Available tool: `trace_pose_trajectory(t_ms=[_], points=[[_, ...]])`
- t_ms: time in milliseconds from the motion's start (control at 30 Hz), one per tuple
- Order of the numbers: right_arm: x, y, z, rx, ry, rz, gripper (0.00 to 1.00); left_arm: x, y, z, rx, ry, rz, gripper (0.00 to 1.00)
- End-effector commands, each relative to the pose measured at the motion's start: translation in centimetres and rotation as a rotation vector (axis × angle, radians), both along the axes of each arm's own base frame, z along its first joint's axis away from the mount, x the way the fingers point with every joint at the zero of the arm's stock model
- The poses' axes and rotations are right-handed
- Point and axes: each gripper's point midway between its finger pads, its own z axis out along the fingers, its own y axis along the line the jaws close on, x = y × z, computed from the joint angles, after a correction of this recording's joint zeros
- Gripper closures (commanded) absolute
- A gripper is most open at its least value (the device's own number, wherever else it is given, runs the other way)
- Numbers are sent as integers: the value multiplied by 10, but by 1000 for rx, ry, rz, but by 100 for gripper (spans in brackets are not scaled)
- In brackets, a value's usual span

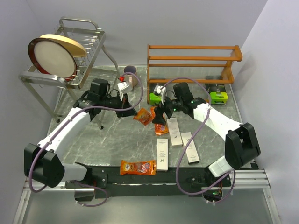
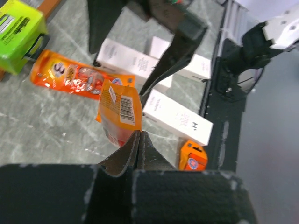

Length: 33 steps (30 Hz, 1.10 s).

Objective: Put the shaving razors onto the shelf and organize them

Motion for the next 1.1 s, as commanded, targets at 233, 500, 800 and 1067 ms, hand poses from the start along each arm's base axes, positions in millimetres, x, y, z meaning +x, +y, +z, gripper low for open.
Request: trace_pose_trajectory(t_ms=[233, 500, 800, 1067], points=[[-11, 31, 13, 50, -7, 130, 0, -21, -3, 52, -126, -49, -76, 99], [-30, 41, 5, 36, 46, 198, 14, -5, 12, 50, -120, -60, 16, 99], [-37, 39, 5, 66, 99, 148, 49, 19, 24, 25, -59, -59, 131, 99], [-36, 31, 19, 104, 132, 69, 99, 54, 26, 19, -47, -26, 269, 99]])
